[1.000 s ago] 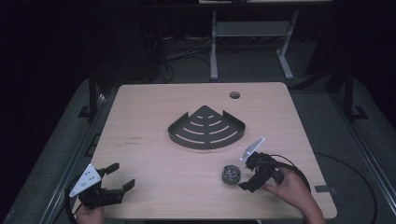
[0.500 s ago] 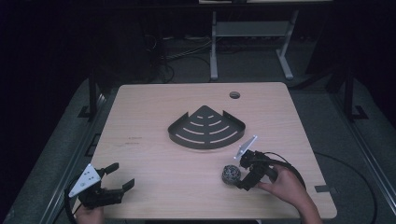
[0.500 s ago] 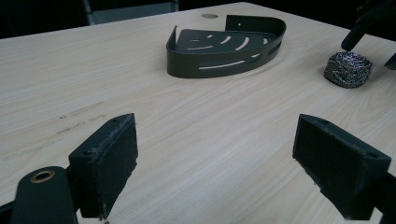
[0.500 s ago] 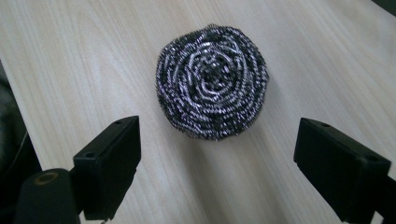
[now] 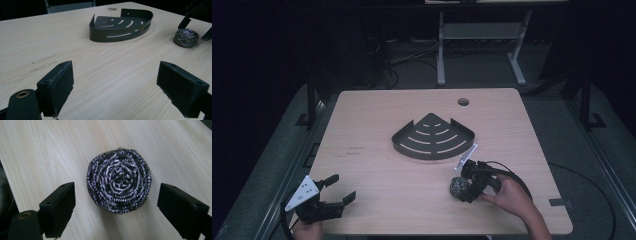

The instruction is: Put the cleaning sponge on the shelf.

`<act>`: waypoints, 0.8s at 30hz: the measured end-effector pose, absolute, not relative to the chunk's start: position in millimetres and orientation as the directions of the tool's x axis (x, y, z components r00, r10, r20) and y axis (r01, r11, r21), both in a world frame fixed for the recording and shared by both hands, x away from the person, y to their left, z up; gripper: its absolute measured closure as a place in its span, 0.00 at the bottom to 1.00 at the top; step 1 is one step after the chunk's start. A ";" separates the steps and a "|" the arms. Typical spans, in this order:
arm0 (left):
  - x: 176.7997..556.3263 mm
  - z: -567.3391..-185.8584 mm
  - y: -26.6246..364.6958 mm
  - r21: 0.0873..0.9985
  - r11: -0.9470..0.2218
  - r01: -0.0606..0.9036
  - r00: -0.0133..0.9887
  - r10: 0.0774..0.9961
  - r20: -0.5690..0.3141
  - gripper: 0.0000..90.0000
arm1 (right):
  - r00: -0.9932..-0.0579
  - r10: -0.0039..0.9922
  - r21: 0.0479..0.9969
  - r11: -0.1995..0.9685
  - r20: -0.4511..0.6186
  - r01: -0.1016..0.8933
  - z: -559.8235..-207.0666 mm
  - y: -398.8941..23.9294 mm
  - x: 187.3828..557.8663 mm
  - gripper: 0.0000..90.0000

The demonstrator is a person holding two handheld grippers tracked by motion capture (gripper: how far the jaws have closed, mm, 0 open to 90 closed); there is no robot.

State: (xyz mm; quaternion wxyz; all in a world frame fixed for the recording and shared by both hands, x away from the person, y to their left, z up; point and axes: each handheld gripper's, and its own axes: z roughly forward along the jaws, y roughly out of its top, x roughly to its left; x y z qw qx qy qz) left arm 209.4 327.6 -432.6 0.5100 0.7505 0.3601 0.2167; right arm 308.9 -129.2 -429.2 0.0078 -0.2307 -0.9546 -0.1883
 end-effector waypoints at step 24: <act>209.7 -432.5 329.5 0.926 -0.207 0.316 0.644 0.763 -0.049 0.15 | -0.900 0.425 0.296 0.852 0.092 0.432 -438.6 -110.7 318.7 0.18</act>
